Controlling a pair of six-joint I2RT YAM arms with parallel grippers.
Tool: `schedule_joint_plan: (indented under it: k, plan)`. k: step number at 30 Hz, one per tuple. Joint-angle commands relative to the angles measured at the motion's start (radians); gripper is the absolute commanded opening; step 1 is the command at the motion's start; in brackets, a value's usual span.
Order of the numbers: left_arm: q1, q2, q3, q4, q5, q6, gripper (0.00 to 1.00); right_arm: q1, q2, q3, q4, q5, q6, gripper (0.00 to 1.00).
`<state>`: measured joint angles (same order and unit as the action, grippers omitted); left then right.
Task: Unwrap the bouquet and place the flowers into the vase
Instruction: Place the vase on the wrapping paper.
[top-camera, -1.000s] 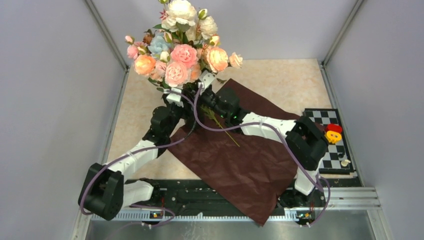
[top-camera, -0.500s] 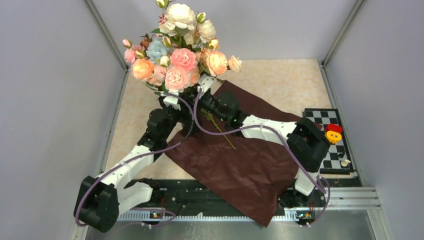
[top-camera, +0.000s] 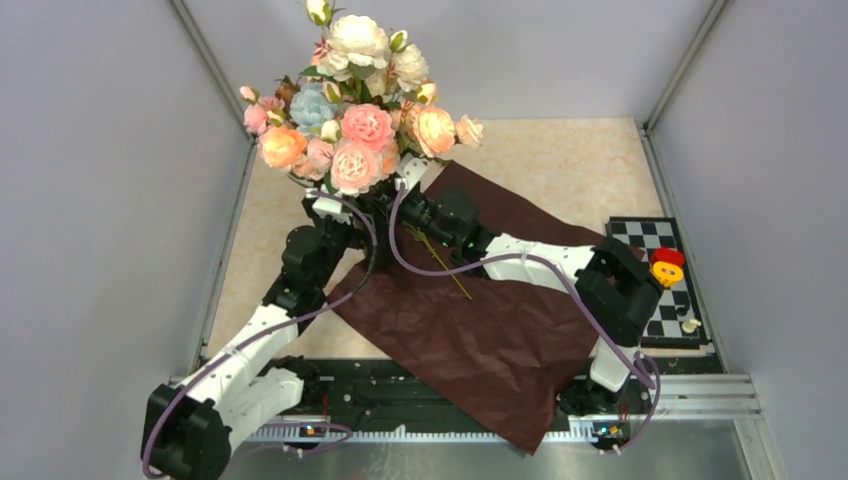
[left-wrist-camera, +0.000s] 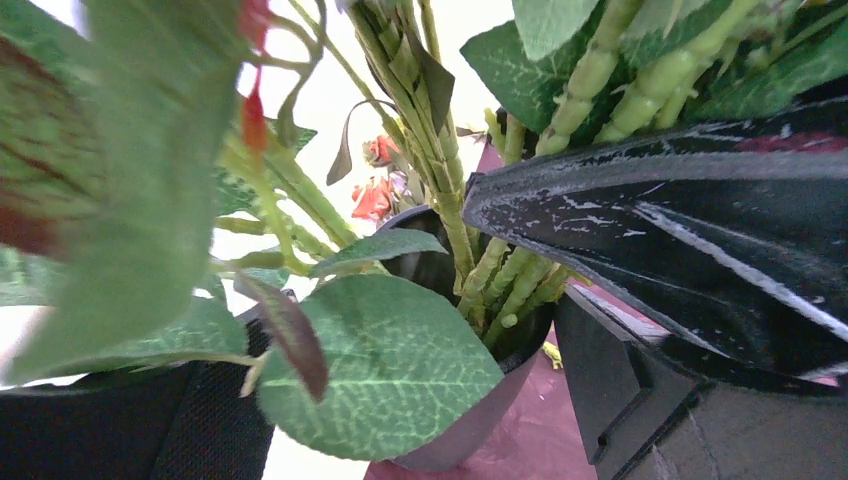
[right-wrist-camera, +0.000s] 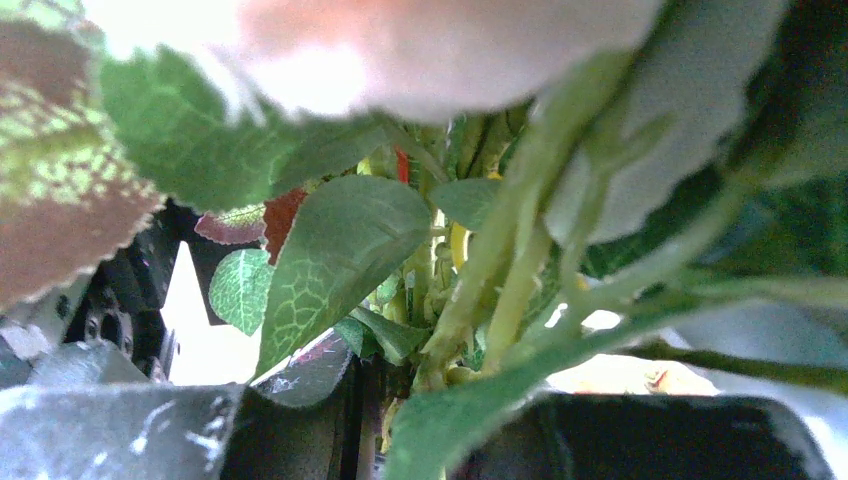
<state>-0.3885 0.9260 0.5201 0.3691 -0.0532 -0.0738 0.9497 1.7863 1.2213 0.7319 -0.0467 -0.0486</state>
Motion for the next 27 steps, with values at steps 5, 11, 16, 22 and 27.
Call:
schedule_joint_plan:
  k: [5,11,16,22,27]
  plan:
    - [0.009,-0.180,0.013,-0.174,-0.090,-0.101,0.99,0.035,-0.041,-0.038,-0.042,-0.050,0.041,0.19]
    - [0.009,-0.254,0.034,-0.314,-0.078,-0.140,0.99,0.039,-0.042,-0.049,-0.046,-0.042,0.039,0.19]
    - [0.011,-0.261,0.089,-0.427,-0.116,-0.207,0.99,0.044,-0.042,-0.060,-0.052,-0.039,0.037,0.19]
    - [0.010,-0.302,0.063,-0.354,-0.128,-0.304,0.99,0.055,-0.042,-0.088,-0.050,-0.037,0.041,0.19]
    - [0.011,-0.336,0.038,-0.246,-0.105,-0.327,0.99,0.062,-0.040,-0.107,-0.050,-0.032,0.042,0.20]
